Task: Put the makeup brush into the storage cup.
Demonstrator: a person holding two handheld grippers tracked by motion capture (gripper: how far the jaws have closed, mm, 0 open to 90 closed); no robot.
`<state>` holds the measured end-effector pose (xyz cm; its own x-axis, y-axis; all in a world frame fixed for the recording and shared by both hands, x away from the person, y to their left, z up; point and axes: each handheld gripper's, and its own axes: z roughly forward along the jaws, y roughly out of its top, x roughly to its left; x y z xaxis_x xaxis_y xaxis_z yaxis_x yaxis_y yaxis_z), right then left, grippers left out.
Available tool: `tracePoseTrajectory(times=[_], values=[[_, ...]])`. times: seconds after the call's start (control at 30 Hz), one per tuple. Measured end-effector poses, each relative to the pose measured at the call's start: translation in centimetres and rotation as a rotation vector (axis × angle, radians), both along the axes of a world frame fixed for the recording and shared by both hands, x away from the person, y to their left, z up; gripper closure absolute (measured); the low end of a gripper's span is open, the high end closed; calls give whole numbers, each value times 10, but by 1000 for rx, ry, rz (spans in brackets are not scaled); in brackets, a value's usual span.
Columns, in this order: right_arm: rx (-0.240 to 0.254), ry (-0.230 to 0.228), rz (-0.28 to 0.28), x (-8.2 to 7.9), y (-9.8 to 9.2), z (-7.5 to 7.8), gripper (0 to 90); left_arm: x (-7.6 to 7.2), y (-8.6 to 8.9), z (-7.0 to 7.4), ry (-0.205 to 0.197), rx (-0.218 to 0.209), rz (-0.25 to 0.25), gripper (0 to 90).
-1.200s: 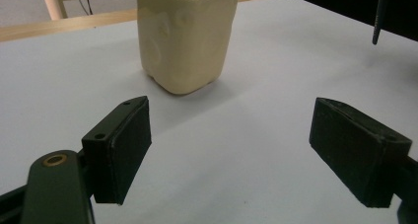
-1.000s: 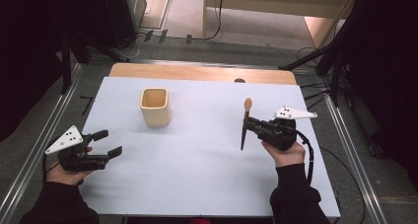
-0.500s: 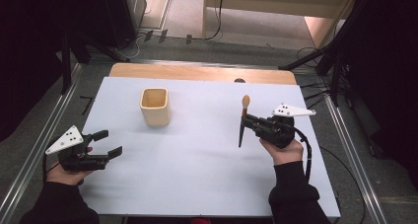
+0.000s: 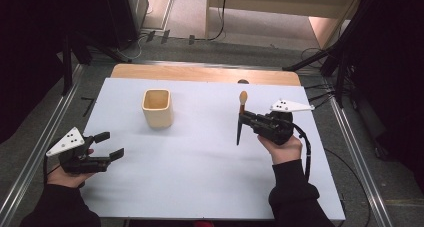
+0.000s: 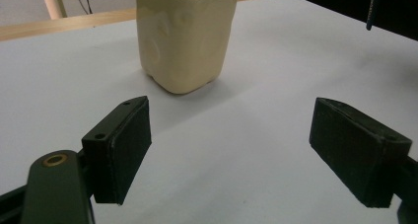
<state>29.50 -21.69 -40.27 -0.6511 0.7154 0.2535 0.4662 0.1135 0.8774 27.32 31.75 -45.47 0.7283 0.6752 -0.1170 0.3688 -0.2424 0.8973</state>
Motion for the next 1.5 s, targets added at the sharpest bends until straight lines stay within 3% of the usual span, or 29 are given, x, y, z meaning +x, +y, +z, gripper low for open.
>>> tracePoseTrajectory(times=[1.5], values=[[-16,-11,56,24,37,22,789,1,1,0,5,-1,3,168]])
